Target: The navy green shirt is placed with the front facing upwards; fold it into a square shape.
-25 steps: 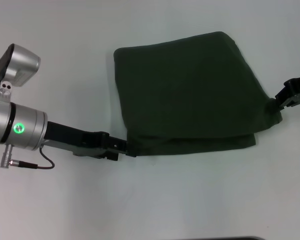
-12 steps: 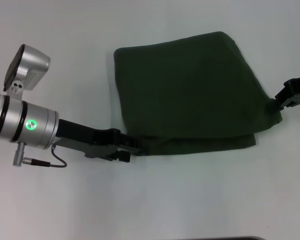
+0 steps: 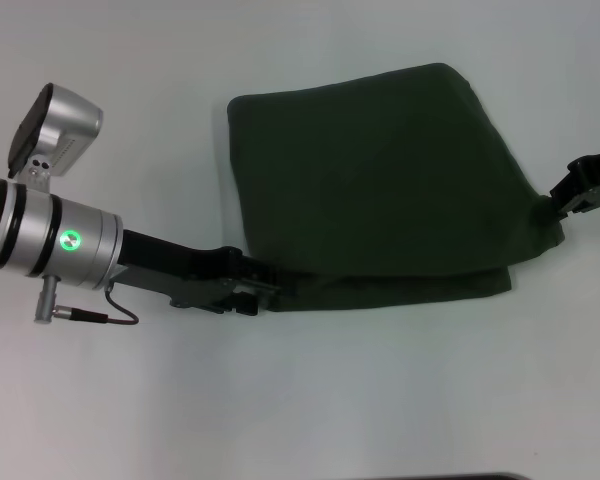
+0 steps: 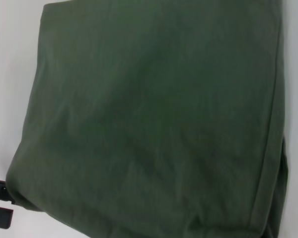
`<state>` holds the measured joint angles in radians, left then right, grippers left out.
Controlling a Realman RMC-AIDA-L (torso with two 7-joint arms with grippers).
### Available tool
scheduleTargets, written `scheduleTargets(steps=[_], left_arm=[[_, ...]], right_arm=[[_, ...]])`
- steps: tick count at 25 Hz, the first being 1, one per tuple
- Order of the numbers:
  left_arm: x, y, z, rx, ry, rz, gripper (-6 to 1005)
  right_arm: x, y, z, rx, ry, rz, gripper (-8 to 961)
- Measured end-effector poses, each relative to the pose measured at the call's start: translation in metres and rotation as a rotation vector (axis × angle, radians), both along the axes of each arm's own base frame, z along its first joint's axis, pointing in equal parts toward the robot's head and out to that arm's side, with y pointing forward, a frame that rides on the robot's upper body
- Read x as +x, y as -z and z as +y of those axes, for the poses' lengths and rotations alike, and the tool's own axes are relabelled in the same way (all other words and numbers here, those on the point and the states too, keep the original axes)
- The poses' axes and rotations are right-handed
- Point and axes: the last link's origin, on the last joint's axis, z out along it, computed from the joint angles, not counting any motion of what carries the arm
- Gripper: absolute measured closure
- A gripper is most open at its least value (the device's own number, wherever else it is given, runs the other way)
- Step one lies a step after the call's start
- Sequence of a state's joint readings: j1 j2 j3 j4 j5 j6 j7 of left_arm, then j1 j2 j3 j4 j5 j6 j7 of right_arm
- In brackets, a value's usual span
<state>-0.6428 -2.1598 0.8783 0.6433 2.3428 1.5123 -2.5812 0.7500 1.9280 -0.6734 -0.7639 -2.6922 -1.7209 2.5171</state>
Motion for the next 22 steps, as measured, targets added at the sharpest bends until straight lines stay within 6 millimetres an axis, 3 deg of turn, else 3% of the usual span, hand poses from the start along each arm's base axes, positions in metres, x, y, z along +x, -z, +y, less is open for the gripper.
scheduleTargets(steps=[12, 22], left_arm=[[-0.0005, 0.0001, -0.0001, -0.009, -0.013, 0.011, 312], [0.0033, 0.0027, -0.0013, -0.029, 0.003, 0.012, 501]], right_arm=[[-0.0011, -0.0005, 0.0008, 0.005, -0.003, 0.008, 930], [-0.0004, -0.0001, 0.0003, 0.001, -0.002, 0.010, 930]])
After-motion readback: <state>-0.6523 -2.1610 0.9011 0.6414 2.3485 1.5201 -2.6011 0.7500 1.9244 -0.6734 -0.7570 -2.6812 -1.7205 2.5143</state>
